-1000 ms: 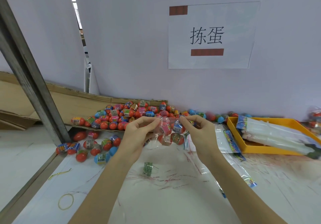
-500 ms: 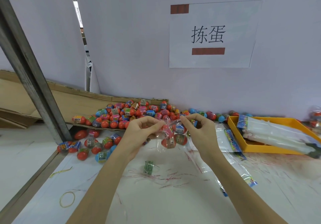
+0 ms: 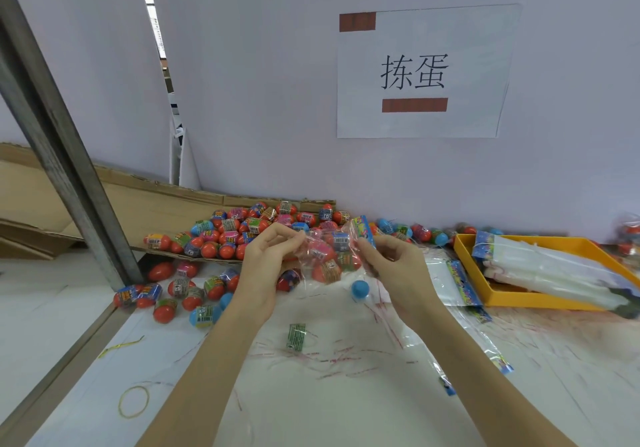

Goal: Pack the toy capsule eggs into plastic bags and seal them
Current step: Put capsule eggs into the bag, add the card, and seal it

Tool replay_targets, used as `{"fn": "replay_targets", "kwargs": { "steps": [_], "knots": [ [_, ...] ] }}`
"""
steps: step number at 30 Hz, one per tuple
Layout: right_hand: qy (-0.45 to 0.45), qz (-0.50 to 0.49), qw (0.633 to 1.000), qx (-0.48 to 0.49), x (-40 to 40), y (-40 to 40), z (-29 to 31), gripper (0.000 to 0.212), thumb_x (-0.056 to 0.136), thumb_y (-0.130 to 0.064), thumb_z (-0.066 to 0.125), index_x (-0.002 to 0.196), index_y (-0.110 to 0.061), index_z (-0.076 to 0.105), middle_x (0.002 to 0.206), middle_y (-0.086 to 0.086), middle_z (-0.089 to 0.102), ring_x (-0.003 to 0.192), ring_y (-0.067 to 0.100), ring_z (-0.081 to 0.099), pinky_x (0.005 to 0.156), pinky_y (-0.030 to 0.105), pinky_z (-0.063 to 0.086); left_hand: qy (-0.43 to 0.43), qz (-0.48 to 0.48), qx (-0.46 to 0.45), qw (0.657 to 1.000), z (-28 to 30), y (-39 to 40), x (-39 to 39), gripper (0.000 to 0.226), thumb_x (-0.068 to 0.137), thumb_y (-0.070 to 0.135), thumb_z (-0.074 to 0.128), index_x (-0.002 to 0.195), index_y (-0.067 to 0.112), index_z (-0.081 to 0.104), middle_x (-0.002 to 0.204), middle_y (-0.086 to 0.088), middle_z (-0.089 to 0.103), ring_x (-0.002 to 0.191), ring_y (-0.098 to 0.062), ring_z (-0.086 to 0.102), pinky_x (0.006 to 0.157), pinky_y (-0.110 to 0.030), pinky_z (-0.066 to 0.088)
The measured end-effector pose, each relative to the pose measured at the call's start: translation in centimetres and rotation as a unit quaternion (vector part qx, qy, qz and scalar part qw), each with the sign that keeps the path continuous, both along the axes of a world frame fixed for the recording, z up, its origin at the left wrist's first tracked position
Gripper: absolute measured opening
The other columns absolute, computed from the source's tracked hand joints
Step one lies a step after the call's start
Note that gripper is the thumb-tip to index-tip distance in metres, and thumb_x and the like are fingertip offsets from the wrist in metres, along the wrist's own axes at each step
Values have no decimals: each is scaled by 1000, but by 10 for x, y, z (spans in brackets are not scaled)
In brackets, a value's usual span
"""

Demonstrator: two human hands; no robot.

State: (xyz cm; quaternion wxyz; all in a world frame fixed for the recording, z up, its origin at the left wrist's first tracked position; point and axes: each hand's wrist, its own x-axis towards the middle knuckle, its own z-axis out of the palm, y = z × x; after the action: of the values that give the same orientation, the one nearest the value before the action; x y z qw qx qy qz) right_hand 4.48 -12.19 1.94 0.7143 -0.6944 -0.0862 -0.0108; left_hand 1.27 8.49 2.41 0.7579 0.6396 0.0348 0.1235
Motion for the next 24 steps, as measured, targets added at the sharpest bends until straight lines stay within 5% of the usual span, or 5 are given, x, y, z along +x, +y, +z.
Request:
{"fn": "replay_targets", "kwargs": {
  "steps": [6, 9, 12, 15, 24],
  "knots": [
    [-63, 45, 997, -10, 1, -8, 4, 21, 105, -23, 60, 97, -11, 75, 84, 25, 63, 66, 17, 48, 58, 22, 42, -48, 51, 162, 984, -2, -11, -2, 22, 105, 14, 58, 85, 6, 66, 76, -7, 64, 75, -24, 59, 76, -47, 51],
    [-46, 90, 994, -27, 2, -11, 5, 21, 103, -22, 63, 94, -12, 78, 77, 10, 66, 66, 13, 57, 62, 20, 50, -26, -52, 167, 984, 2, -15, -7, 34, 98, 46, 60, 107, 16, 75, 93, -1, 75, 84, -15, 68, 74, -32, 56],
    [-36, 98, 994, -30, 1, -9, 6, 16, 99, -28, 68, 95, -19, 81, 81, 2, 70, 74, 15, 63, 68, 31, 58, -25, -69, 200, 977, 0, -19, -7, 14, 96, 30, 74, 100, 17, 80, 87, -2, 77, 71, -7, 65, 66, -20, 53],
    [-12, 74, 997, 15, 0, -9, 8, 23, 98, -38, 67, 106, -22, 80, 101, 10, 76, 88, 39, 63, 85, 52, 57, -33, -34, 158, 986, -2, -19, -6, 7, 94, 19, 77, 90, 15, 80, 80, -8, 74, 64, -10, 63, 59, -20, 52],
    [4, 20, 999, 37, -1, -6, 3, 21, 100, -23, 66, 103, -10, 82, 99, 9, 80, 101, 28, 74, 93, 39, 59, 6, -38, 33, 999, -1, -15, -3, 12, 97, 18, 73, 92, 6, 72, 83, -15, 69, 73, -23, 68, 67, -29, 60]
  ]
}}
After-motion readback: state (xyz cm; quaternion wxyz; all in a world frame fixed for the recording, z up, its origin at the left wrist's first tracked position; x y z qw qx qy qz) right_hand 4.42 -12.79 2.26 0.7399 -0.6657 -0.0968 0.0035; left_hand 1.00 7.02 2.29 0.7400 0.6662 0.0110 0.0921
